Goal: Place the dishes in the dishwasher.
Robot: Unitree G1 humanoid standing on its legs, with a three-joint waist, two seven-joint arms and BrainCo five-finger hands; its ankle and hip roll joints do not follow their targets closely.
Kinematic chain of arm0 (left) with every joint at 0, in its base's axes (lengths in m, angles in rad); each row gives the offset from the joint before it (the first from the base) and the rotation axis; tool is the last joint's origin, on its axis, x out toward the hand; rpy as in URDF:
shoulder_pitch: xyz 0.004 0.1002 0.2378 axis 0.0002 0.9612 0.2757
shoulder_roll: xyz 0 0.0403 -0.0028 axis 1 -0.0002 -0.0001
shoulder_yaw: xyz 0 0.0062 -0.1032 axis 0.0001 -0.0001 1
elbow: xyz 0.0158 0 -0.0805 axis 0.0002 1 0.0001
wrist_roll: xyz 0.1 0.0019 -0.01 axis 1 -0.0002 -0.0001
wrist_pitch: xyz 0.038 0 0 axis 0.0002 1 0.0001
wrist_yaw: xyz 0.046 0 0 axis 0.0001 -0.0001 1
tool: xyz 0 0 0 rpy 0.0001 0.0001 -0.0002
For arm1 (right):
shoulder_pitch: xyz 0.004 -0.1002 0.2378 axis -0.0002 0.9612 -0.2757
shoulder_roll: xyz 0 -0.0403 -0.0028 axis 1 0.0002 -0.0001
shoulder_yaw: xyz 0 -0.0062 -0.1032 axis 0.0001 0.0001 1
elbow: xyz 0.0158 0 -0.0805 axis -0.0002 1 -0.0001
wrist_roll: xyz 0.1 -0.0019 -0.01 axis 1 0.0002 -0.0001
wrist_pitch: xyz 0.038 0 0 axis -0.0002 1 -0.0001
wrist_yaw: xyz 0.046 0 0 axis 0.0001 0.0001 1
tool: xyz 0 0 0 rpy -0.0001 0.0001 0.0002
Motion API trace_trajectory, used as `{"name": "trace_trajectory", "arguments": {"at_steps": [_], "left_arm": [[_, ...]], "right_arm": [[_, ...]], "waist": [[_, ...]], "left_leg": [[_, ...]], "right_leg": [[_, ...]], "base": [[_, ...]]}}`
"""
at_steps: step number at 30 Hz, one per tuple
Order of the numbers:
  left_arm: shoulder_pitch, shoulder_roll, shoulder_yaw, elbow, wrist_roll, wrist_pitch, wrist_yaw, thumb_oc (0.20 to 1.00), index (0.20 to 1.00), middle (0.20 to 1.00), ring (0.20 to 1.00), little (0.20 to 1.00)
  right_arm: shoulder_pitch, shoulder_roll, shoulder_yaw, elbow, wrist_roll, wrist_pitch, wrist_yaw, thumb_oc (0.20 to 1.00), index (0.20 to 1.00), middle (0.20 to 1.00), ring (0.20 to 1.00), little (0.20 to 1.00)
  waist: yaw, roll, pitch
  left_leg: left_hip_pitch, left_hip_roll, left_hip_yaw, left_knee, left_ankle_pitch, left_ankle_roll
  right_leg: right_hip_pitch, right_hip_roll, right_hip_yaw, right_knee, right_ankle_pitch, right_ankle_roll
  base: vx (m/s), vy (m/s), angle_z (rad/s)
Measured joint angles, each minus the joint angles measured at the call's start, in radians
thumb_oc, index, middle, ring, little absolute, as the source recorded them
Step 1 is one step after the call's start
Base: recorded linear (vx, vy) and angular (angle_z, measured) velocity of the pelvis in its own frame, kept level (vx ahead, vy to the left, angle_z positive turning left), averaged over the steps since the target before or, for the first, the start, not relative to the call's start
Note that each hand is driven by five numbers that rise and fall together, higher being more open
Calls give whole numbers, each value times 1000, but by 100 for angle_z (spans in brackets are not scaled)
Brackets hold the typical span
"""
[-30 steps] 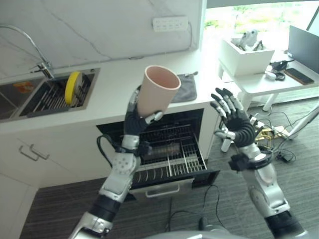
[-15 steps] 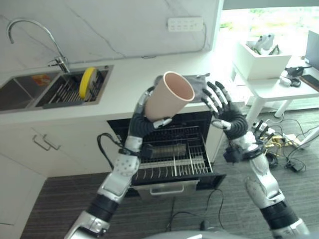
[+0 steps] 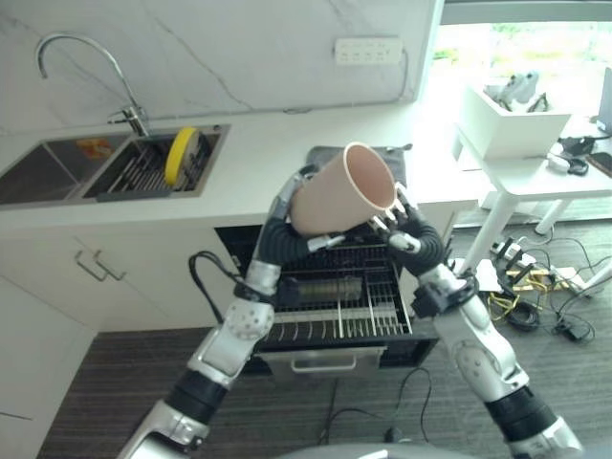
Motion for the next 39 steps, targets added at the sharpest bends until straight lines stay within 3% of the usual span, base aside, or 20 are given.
{"name": "trace_trajectory", "arguments": {"at_steps": [7,11,29,34,39], "left_arm": [[-34,-2,-26,-3,-4,4,7,200,200,200,200,200],[-35,-3,-27,0,-11,16,6,200,200,200,200,200],[-35,-3,-35,1,-42,25,-10,200,200,200,200,200],[-34,-4,-62,2,-77,48,-27,200,200,200,200,200],[-34,-6,-63,0,-124,117,-94,200,200,200,200,200]], "right_arm": [[-122,-11,1,0,-109,-5,-79,1000,1000,1000,1000,1000],[-148,-15,3,-1,-197,-40,-119,1000,1000,1000,1000,1000],[-164,-14,36,-2,-209,-41,-156,1000,1000,1000,1000,1000],[-164,-16,36,-2,-237,-39,-156,1000,1000,1000,1000,1000],[-164,-56,33,1,-301,-29,-159,1000,1000,1000,1000,1000]], "waist": [[1,-1,0],[2,0,0],[10,1,-1],[10,1,-1],[11,1,-1]], "left_leg": [[1,-2,0,0,1,1],[1,-2,0,0,1,1],[-4,-2,-4,0,1,1],[-5,-3,-5,0,1,1],[-5,-3,-6,0,1,1]], "right_leg": [[-1,-1,1,0,0,0],[-1,-2,0,0,0,0],[0,-3,-4,0,0,1],[0,-3,-4,0,0,1],[0,-3,-4,0,0,1]], "base": [[0,0,0],[-17,-1,0],[4,0,0],[29,-4,0],[13,-2,0]]}}
